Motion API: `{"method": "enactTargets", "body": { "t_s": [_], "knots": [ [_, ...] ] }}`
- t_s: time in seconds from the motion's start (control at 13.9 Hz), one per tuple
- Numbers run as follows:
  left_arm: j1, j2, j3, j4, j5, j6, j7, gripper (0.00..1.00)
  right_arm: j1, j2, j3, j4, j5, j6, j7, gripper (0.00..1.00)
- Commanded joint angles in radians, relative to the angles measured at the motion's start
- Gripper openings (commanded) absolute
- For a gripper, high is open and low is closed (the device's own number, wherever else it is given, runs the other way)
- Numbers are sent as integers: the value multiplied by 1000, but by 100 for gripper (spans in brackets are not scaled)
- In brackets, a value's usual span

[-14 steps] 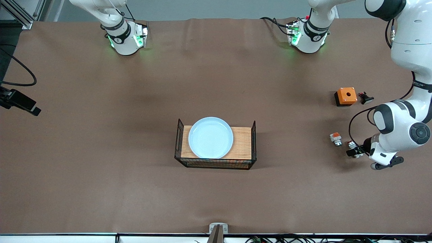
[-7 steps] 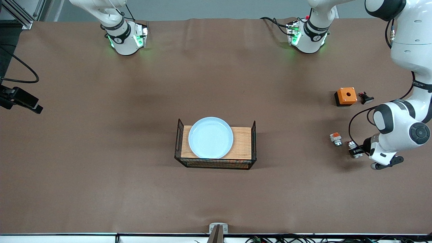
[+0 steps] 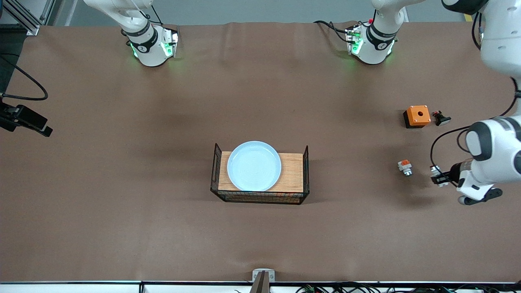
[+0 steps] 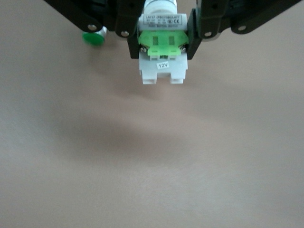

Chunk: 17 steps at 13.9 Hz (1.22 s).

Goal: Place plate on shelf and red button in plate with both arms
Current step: 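Lift the switch with the left gripper and carry it over the plate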

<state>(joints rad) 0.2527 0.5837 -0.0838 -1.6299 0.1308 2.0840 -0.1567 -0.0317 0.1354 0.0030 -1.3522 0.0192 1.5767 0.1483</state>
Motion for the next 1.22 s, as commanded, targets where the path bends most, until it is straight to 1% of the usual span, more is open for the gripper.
{"method": "enactTargets", "body": {
  "t_s": [0.0, 0.14, 0.29, 0.43, 0.5, 0.65, 0.79, 0.93, 1.15],
  "knots": [
    [-38, -80, -7, 31, 29, -167, -61, 0, 3, -8, 0, -4, -16, -6, -10, 100],
    [-88, -116, -11, 60, 27, -275, -159, 0, 1, -8, 0, -2, -16, -6, -10, 100],
    [-136, -169, -39, 68, 13, -379, -316, 0, 0, -8, 0, -1, -16, -6, -10, 100],
    [-139, -209, -126, 76, 10, -445, -487, 0, -1, -8, 0, -1, -16, -6, -10, 100],
    [-139, -217, -167, 96, 6, -494, -557, 0, -2, -8, -1, -1, -16, -6, -10, 100],
    [-141, -217, -229, 152, -26, -563, -683, 0, -4, -8, -2, -1, -15, -6, -10, 100],
    [-141, -217, -269, 189, -83, -570, -833, 0, -5, -8, -2, -1, -15, -6, -10, 100],
    [-145, -216, -287, 199, -132, -570, -981, 0, -5, -8, -2, -1, -15, -6, -10, 100],
    [-147, -214, -368, 214, -137, -564, -1208, 0, -7, -8, -3, -1, -15, -6, -10, 100]
  ]
}}
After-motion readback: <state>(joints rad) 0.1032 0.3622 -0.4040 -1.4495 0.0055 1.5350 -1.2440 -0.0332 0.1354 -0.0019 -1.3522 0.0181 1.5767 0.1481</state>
